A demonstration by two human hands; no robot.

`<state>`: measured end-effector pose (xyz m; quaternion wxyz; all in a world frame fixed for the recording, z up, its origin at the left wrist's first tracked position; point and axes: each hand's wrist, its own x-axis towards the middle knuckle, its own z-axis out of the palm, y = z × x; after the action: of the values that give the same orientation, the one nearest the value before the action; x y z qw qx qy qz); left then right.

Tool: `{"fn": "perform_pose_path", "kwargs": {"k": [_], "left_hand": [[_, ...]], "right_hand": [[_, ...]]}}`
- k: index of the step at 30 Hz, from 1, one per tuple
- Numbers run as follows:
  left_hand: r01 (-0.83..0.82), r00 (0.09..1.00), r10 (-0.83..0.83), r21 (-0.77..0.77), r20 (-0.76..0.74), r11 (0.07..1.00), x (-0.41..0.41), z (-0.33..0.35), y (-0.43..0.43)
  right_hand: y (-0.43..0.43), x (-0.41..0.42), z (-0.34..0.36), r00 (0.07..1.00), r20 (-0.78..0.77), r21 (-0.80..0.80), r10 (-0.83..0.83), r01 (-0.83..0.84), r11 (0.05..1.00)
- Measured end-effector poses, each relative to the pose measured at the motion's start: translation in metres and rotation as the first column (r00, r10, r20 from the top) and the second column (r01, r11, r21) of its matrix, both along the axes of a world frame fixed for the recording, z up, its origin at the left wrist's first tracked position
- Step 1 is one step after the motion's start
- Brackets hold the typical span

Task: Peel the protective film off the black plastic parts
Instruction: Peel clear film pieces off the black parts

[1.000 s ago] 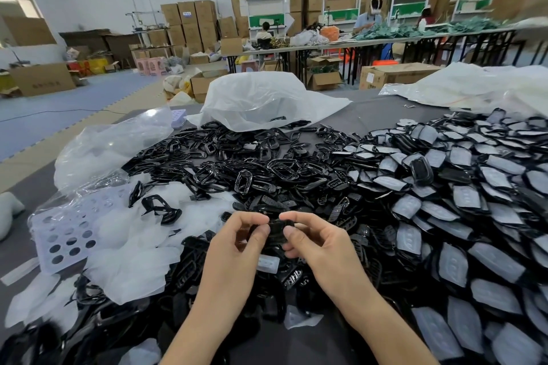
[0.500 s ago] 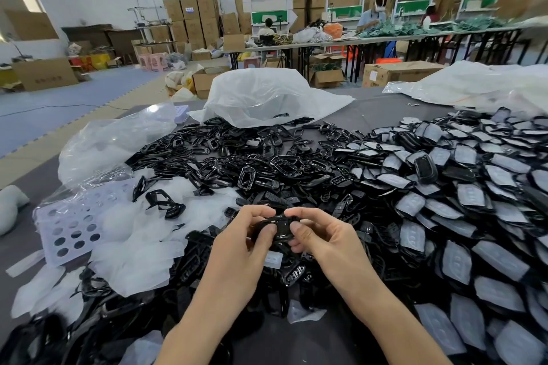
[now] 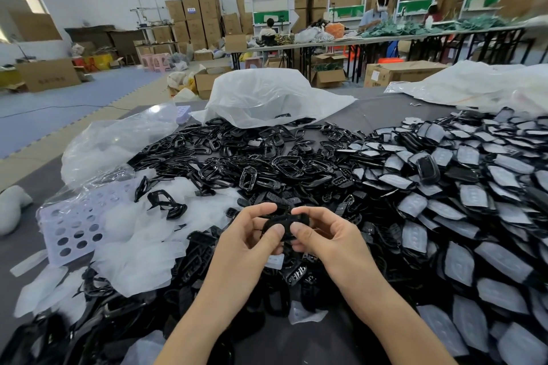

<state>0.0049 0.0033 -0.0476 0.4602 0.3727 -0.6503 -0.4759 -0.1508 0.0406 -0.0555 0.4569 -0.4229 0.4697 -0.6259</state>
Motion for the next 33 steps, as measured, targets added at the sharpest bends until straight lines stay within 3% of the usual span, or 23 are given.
{"fn": "perform_pose_path", "kwargs": {"k": [3, 6, 9, 12, 20, 21, 23, 26, 30, 33], "left_hand": [[0.017, 1.0, -0.017, -0.005, 0.01, 1.0, 0.0, -0.002, -0.001], [-0.041, 0.971, 0.099, -0.255, 0.218, 0.966, -0.001, -0.006, -0.001], [0.002, 0.878, 0.282, -0.592, 0.387, 0.806, 0.0, -0.01, 0.0], [0.048, 0.786, 0.451, -0.768, 0.424, 0.639, 0.003, -0.016, -0.006], [0.11, 0.771, 0.489, -0.842, 0.407, 0.528, -0.001, -0.019, -0.005], [0.098, 0.782, 0.476, -0.834, 0.402, 0.543, -0.001, -0.018, -0.003], [-0.026, 0.843, 0.408, -0.733, 0.349, 0.68, -0.001, -0.013, 0.001], [-0.242, 0.94, 0.311, -0.368, 0.139, 0.898, -0.005, -0.005, 0.006], [-0.192, 0.975, 0.188, -0.02, -0.121, 0.981, -0.013, -0.003, 0.007], [-0.111, 0.96, 0.138, 0.121, -0.245, 0.986, -0.017, -0.006, 0.007]], "right_hand": [[0.0, 0.0, -0.001, 1.0, 0.01, 0.005, 0.011, -0.011, 1.0], [0.0, -0.001, -0.001, 1.0, 0.002, 0.011, 0.004, -0.004, 1.0], [0.001, -0.002, -0.002, 0.999, -0.001, 0.016, 0.05, -0.05, 0.999], [0.0, -0.003, -0.004, 0.997, 0.008, 0.02, 0.075, -0.075, 0.997], [-0.004, -0.003, -0.007, 0.989, 0.116, -0.001, 0.097, -0.097, 0.995], [-0.004, -0.002, -0.007, 0.991, 0.097, -0.001, 0.088, -0.088, 0.996], [-0.002, -0.002, -0.006, 0.998, 0.043, 0.004, 0.047, -0.047, 0.999], [-0.002, -0.001, -0.007, 0.999, 0.044, 0.014, -0.013, 0.013, 1.0], [-0.002, 0.006, -0.005, 0.985, 0.173, 0.022, 0.013, -0.017, 1.0], [-0.001, 0.008, -0.002, 0.964, 0.259, 0.001, 0.058, -0.06, 0.998]]}}
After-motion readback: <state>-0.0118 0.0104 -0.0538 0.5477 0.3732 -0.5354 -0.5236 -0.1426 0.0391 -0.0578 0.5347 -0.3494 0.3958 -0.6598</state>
